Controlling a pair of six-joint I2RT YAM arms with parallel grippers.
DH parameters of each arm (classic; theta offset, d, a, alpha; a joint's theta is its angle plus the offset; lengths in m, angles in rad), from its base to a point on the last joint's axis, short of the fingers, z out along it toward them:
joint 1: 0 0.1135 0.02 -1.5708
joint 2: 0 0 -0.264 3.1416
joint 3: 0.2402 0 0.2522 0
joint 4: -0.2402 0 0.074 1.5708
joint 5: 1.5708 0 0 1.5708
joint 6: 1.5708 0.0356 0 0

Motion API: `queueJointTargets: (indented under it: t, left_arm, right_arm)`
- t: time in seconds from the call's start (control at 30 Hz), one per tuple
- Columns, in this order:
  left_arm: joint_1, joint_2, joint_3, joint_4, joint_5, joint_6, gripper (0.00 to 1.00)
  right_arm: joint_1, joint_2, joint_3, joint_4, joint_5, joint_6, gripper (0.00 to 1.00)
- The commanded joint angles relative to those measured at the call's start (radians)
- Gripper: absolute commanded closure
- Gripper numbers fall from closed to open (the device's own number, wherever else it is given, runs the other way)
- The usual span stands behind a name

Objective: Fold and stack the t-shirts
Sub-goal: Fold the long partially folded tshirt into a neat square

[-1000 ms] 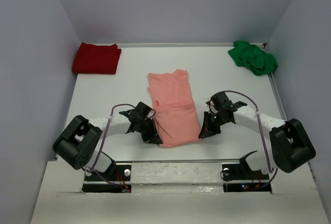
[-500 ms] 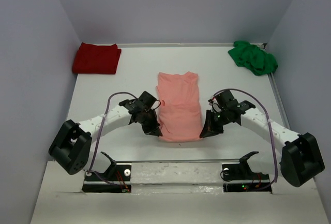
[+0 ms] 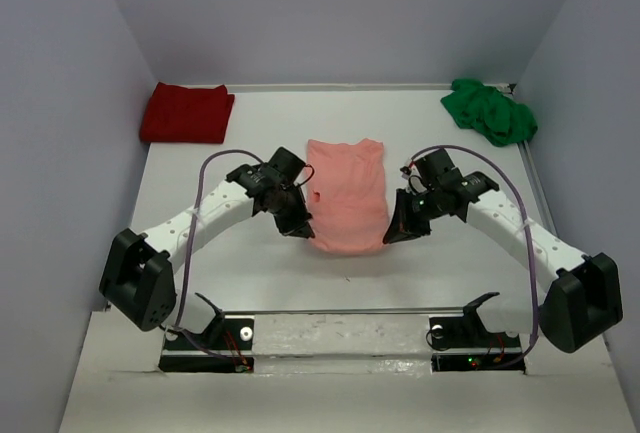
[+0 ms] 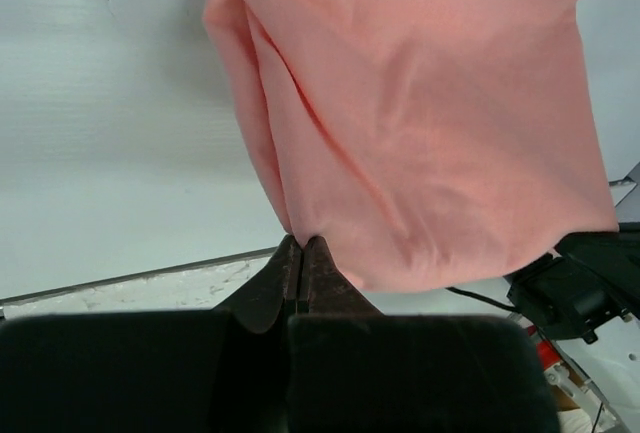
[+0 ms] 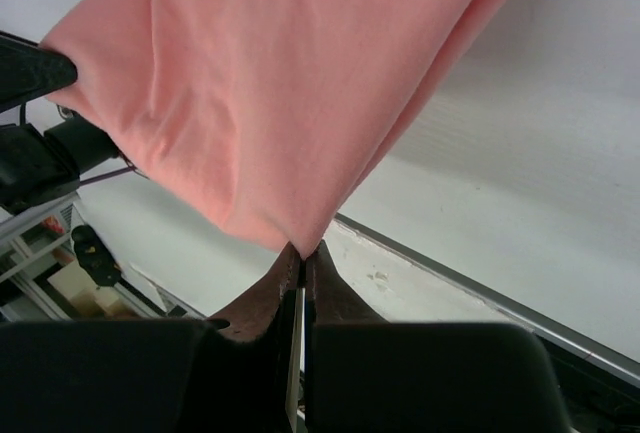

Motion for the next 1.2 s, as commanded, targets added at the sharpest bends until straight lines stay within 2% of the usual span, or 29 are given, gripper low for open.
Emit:
queueJointTargets:
  t: [0.0, 0.27, 0.53, 0.87, 1.17]
  left_arm:
    - [0.051, 0.011, 0.088, -0.063, -0.041, 0.040, 1.00]
    - [0.129, 0.033, 0.187, -0.100, -0.064, 0.097, 1.00]
    - [0.180, 0.114, 0.362, -0.120, -0.084, 0.153, 1.00]
    - [0.236, 0.301, 0.618, -0.149, -0.092, 0.250, 1.00]
    - [0.284, 0.471, 0.770, -0.141, -0.057, 0.307, 1.00]
  right_arm:
    - [0.002, 0.011, 0.098, -0.034, 0.040, -0.033, 1.00]
    - [0.002, 0.031, 0.204, -0.040, 0.070, -0.044, 1.00]
    - [0.002, 0.082, 0.328, -0.037, 0.108, -0.067, 1.00]
    - [0.002, 0.229, 0.520, -0.034, 0.157, -0.107, 1.00]
    - [-0.028, 0.383, 0.635, 0.001, 0.165, -0.131, 1.00]
